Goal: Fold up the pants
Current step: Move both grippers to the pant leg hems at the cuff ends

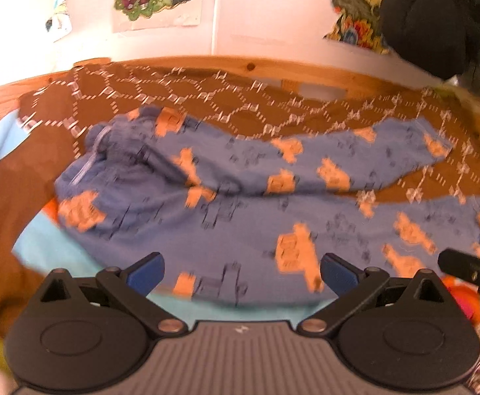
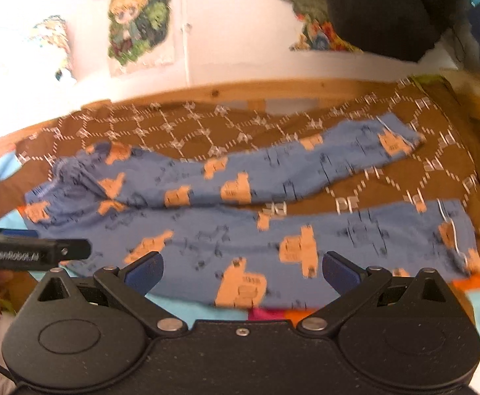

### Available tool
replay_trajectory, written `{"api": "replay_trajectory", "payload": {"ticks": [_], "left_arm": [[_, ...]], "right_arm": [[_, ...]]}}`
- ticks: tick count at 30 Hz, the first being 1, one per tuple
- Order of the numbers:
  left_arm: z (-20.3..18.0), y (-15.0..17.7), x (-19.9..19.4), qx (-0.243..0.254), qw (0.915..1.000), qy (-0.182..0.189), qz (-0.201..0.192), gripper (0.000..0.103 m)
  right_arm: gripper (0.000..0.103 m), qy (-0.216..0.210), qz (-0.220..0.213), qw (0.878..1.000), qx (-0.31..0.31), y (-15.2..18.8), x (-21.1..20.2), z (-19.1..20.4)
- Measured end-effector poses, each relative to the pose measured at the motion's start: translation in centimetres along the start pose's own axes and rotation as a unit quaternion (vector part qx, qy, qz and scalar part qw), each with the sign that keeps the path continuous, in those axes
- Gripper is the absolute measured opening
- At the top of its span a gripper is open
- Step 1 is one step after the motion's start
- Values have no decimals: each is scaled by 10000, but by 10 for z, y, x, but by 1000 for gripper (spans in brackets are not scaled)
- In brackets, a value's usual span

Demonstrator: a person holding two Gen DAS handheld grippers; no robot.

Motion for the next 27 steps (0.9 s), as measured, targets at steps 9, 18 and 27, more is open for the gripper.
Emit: {"api": "replay_trajectory", "payload": {"ticks": [9,18,27], "left_arm": [[53,-100,37,481,9981,82,389,103],[88,-176,121,1754,9808,-658,543,103],[60,-173,203,2836,9542,-342,893,87]], "right_arm": [[102,-581,-119,9926,-1056,-61,33,-8],[102,-909,399,9717,-2143,-127,136,-24],[88,-1563,1332,9463,-2495,-174,268,-21]]}}
Point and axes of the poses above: each gripper's, at about its wrist camera, not at the fingertips, and x roughly the way its jaws point, z to its left, y to its underside, the point moved 9 cm from there along x, roughly the way its jaws point, and after that the axes turned 7 degrees about x, right-handed, at the moved point
